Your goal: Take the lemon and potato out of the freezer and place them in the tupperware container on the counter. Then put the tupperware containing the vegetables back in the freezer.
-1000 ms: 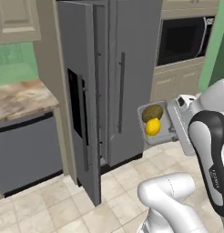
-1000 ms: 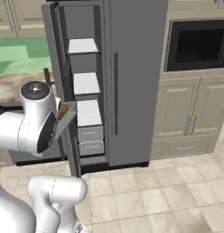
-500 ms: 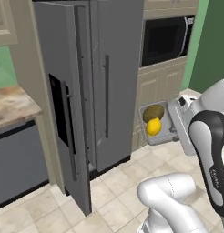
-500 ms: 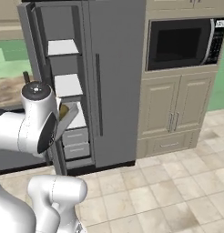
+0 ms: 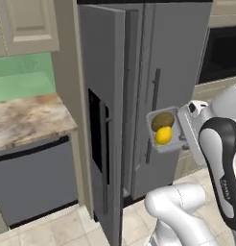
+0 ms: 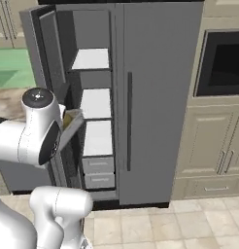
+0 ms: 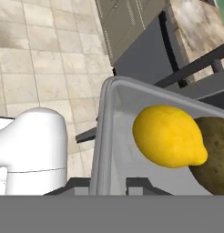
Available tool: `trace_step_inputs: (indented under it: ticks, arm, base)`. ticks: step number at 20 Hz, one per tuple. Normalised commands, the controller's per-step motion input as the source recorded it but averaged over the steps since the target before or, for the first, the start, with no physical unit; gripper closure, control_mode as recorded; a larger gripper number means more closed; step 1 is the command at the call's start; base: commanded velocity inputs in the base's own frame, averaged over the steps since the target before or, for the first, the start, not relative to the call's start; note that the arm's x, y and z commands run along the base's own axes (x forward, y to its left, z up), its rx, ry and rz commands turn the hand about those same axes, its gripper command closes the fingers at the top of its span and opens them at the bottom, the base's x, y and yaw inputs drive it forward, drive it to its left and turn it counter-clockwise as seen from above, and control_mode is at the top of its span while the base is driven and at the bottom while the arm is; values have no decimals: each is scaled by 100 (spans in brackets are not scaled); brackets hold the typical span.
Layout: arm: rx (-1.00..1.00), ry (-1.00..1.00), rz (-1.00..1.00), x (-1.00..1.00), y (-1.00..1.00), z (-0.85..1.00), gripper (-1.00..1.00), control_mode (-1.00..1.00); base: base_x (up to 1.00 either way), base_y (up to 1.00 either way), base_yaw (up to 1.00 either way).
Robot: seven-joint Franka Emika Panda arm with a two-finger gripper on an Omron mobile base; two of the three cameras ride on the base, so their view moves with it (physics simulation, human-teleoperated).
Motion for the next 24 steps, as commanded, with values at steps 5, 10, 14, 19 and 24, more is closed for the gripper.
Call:
trace_step_inputs:
  ticks: [5,10,14,19,24]
  arm:
    - [0,0,0,0,0,0,100,100]
    - [0,0,0,0,0,0,100,100]
    - [0,0,0,0,0,0,100,100]
    - [0,0,0,0,0,0,100,100]
    - [0,0,0,0,0,0,100,100]
  base:
    - [73,-74,33]
    - [26,-84,38]
    - [0,-49,47]
    - [5,0,56]
    - [54,0,25]
